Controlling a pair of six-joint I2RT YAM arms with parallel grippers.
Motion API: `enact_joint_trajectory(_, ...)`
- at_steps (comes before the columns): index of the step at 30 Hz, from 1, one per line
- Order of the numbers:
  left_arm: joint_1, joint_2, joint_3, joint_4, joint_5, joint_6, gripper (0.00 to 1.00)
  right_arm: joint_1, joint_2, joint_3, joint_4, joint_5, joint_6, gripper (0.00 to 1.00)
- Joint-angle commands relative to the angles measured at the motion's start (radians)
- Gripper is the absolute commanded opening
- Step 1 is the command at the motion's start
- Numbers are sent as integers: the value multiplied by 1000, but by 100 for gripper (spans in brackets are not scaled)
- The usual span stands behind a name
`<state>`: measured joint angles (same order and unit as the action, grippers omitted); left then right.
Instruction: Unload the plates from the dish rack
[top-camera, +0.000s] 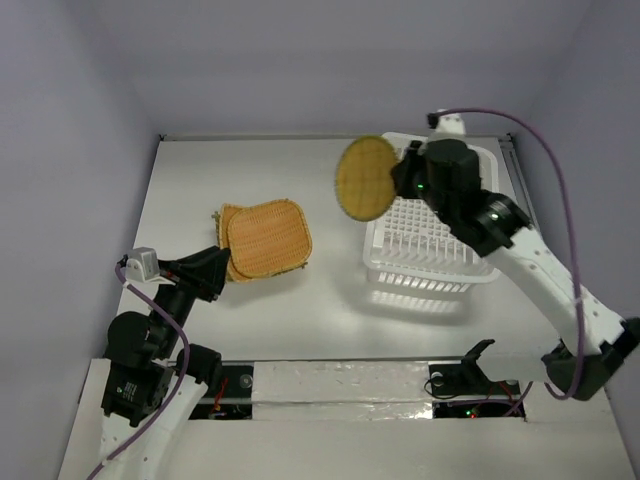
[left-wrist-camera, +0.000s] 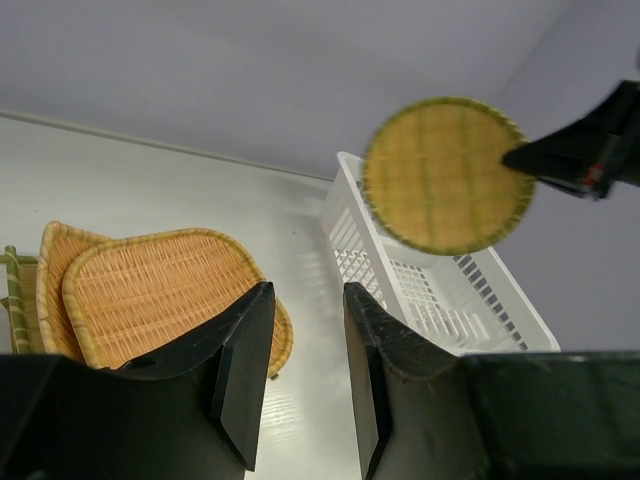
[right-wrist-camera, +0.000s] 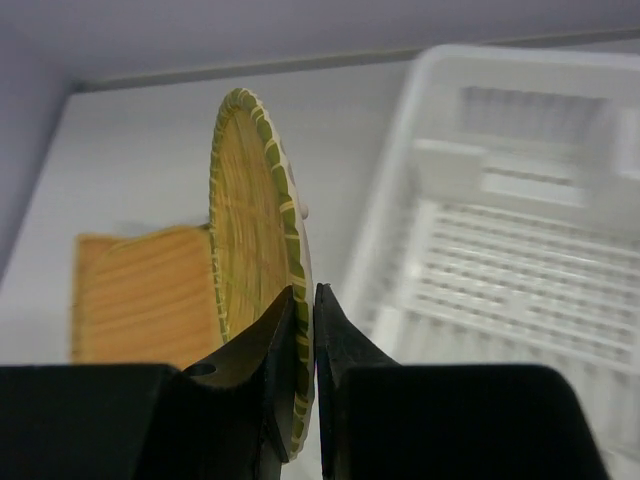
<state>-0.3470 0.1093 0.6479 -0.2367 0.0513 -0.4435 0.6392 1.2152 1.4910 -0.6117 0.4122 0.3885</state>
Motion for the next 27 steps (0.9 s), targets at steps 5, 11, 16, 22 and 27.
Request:
enact_joint_trajectory(5,-6,10,18,19,-41,-9,34,115,312,-83,672,-453,284,0)
enact_joint_trajectory(11,-6,23,16,20,-71,-11,35,151,512,-18,826,-536,392,0)
enact_joint_trajectory(16,-6,33,16,19,-71,-11,35,160,644,-17,883,-544,447,0)
enact_joint_trajectory(22,12,38,15,23,-65,-8,35,169,699,-84,926,-521,480,12)
enact_joint_trajectory(27,22,46,15,28,-56,-6,36,180,692,-92,877,-471,463,47)
